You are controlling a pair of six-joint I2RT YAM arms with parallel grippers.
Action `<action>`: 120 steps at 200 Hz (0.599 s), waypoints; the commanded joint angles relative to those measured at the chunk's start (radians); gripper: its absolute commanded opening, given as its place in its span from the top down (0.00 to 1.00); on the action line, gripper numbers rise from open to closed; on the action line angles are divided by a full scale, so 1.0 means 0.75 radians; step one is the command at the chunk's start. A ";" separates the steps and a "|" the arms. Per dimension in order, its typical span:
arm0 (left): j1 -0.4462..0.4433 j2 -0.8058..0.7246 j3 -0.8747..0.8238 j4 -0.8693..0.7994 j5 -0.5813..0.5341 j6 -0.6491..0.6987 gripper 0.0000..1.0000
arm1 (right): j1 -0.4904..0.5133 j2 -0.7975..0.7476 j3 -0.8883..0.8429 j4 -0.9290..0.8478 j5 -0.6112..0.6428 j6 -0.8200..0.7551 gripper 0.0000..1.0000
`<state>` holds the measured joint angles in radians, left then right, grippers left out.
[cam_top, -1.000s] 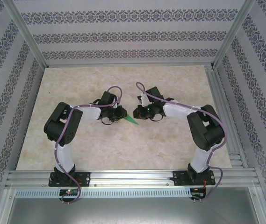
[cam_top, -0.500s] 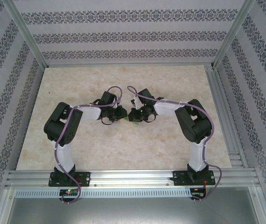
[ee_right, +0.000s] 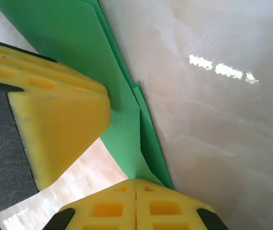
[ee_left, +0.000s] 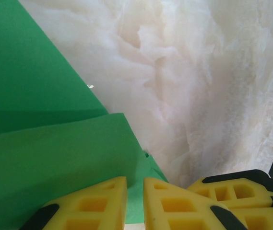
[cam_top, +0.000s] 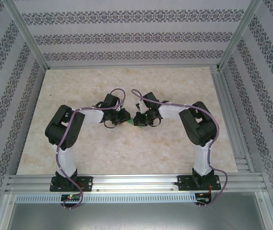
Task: Fold a paper plane with a square sheet of paper (pick it up from the middle)
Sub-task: Fold the wing for the fifth time at the center of the table.
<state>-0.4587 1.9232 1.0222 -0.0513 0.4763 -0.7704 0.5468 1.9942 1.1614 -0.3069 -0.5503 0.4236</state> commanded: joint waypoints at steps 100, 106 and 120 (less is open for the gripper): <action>0.005 0.062 -0.007 -0.135 -0.110 0.025 0.81 | -0.107 -0.100 -0.306 0.039 0.043 0.044 0.94; 0.006 0.063 -0.007 -0.136 -0.109 0.027 0.81 | -0.107 -0.113 -0.308 0.042 0.043 0.045 0.94; 0.004 0.062 -0.007 -0.134 -0.108 0.029 0.81 | -0.104 -0.143 -0.296 0.044 0.038 0.043 0.94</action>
<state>-0.4614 1.9236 1.0225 -0.0521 0.4774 -0.7704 0.4847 1.9079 0.9779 -0.1394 -0.6086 0.4511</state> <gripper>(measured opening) 0.185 0.062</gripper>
